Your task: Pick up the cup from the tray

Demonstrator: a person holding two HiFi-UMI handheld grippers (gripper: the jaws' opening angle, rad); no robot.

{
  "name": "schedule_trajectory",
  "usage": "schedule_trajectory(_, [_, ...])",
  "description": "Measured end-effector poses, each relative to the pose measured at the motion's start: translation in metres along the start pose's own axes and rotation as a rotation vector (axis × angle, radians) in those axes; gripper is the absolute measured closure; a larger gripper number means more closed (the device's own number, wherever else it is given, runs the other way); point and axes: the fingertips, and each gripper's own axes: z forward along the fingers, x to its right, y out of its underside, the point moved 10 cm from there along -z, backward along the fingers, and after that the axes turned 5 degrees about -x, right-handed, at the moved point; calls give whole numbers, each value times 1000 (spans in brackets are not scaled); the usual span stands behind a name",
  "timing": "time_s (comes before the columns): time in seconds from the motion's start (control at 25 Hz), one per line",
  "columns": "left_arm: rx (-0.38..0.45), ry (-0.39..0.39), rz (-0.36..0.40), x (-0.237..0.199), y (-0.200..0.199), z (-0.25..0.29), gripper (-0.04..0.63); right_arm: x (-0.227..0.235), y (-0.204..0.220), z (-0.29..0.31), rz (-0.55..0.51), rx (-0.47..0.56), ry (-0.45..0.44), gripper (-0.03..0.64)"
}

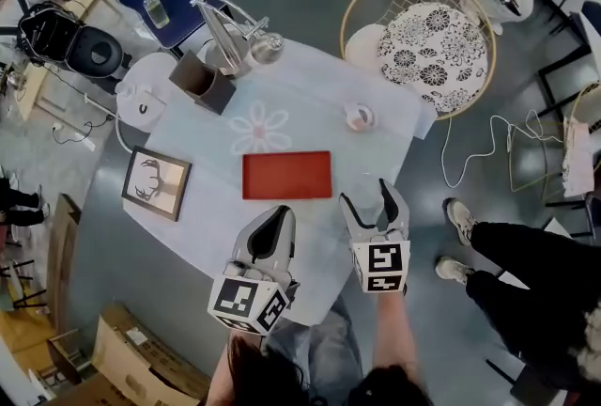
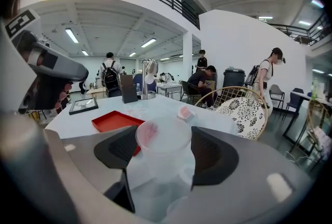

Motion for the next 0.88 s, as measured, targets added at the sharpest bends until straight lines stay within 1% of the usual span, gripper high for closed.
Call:
schedule_trajectory(0.2, [-3,7,-19,2,1,7,595,-1,11,3,19,2,0,273])
schedule_trajectory(0.36, [-7,6,-10,1,-3,10,595,-2,14,3,27,21,11,270])
schedule_trajectory(0.56, [-15,-7,-3,-1,-6,7,595,-4,16,4,49,33,-23,264])
schedule_trajectory(0.68, [-13,-10,-6,-4,-3,5,595,-4,16,4,55,38,-28,222])
schedule_trajectory(0.88, [-20,-2,0,-6,1,2,595,-4,10,0,34,51,-38,221])
